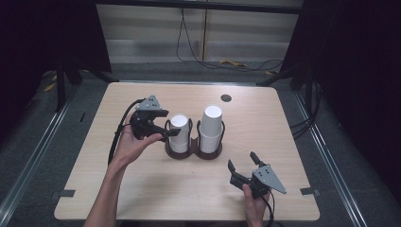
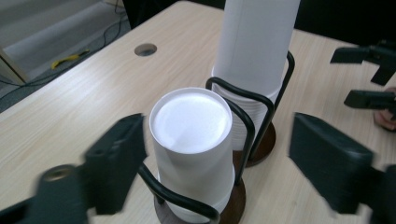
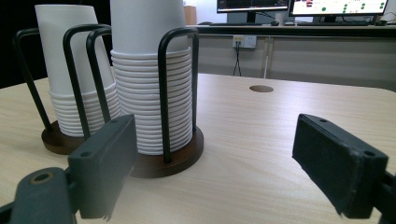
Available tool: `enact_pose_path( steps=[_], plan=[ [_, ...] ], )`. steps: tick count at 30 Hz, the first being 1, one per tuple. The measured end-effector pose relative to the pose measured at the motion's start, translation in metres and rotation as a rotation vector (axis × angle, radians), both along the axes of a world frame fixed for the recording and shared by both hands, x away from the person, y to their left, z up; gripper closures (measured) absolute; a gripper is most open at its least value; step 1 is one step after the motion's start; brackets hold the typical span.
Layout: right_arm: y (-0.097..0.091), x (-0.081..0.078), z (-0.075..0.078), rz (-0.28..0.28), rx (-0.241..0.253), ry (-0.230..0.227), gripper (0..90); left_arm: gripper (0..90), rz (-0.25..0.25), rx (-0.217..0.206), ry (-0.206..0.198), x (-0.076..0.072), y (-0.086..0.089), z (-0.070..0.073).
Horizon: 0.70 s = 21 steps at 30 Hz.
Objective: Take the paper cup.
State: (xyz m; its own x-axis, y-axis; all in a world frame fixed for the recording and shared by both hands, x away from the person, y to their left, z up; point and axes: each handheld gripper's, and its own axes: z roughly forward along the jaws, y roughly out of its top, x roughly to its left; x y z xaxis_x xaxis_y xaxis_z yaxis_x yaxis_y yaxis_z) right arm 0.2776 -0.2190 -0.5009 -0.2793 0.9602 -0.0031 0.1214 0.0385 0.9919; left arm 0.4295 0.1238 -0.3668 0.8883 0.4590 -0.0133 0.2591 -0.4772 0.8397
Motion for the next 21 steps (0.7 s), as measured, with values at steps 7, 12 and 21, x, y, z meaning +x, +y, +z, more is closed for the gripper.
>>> enact_pose_path(
  steps=[7,12,21],
  plan=[
    [0.0,0.0,0.0,0.0,0.001,-0.004,13.8,22.5,-0.012,0.041,0.01,0.006,-0.004,0.006],
    [0.0,0.0,0.0,0.001,0.0,0.0,13.8,23.1,-0.031,0.1,0.042,0.013,-0.008,0.01],
    [0.0,0.0,0.0,0.002,0.0,0.002,13.8,25.2,-0.048,0.17,0.055,0.023,-0.018,0.017]
  ],
)
